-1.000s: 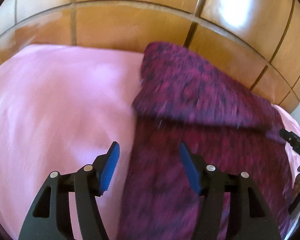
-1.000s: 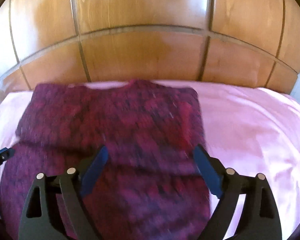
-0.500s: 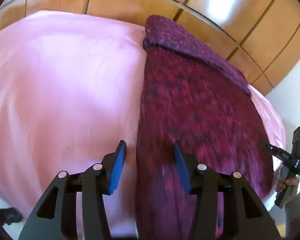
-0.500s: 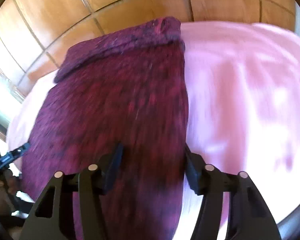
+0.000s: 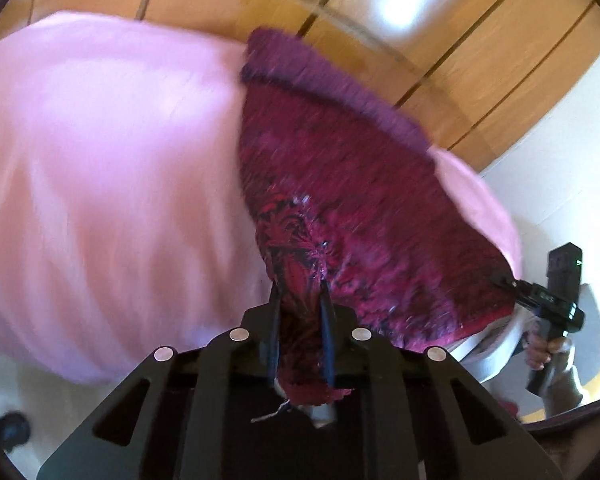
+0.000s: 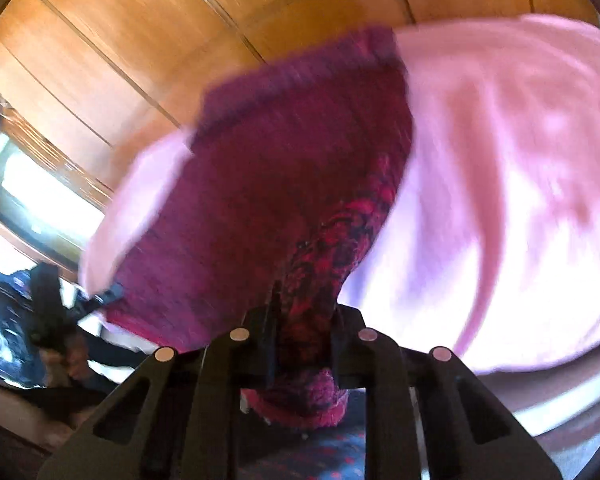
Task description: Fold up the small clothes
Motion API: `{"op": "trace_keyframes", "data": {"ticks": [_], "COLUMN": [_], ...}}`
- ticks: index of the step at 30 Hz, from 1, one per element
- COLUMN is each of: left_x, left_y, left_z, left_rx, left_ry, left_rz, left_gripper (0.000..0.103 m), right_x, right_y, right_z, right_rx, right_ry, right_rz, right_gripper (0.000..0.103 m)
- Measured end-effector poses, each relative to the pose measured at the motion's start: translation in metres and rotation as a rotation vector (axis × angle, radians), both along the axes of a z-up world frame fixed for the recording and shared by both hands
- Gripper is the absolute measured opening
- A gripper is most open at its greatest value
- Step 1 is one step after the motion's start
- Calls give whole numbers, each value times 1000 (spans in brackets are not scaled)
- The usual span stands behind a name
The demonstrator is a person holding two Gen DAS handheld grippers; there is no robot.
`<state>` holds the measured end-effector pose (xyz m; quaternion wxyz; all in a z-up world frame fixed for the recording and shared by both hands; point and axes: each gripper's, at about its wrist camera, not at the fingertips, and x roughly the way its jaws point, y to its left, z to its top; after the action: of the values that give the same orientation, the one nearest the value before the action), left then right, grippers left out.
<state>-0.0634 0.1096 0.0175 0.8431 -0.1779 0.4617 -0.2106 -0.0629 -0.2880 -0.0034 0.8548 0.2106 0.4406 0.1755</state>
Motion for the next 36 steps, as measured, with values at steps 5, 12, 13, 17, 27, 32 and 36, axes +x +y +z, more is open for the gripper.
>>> {"op": "trace_keyframes", "data": {"ticks": [5, 12, 13, 17, 27, 32, 36], "left_x": [41, 144, 160, 221, 216, 157, 141], "left_y": [8, 1, -2, -15, 53, 59, 48], "left_z": [28, 25, 24, 9, -7, -25, -38], "left_rx": [-137, -177, -165, -110, -134, -124, -145], "left_ry": [-65, -66, -60, 5, 17, -13, 0], "left_rz": [11, 70, 82, 127, 259, 133, 95], "left_gripper": [15, 15, 15, 15, 52, 66, 67], "right_x": [38, 131, 138, 180, 165, 120, 102], "right_y": [-9, -19, -21, -30, -69, -87, -74], "right_z": [29, 25, 20, -1, 23, 21, -5], "right_rx": [92, 86, 88, 84, 247, 196, 70], "right_ry": [-100, -78, -58, 33, -92, -107, -36], "right_rz": [-59, -160, -170, -227, -285, -239, -180], "right_gripper": [16, 15, 15, 15, 91, 88, 56]}}
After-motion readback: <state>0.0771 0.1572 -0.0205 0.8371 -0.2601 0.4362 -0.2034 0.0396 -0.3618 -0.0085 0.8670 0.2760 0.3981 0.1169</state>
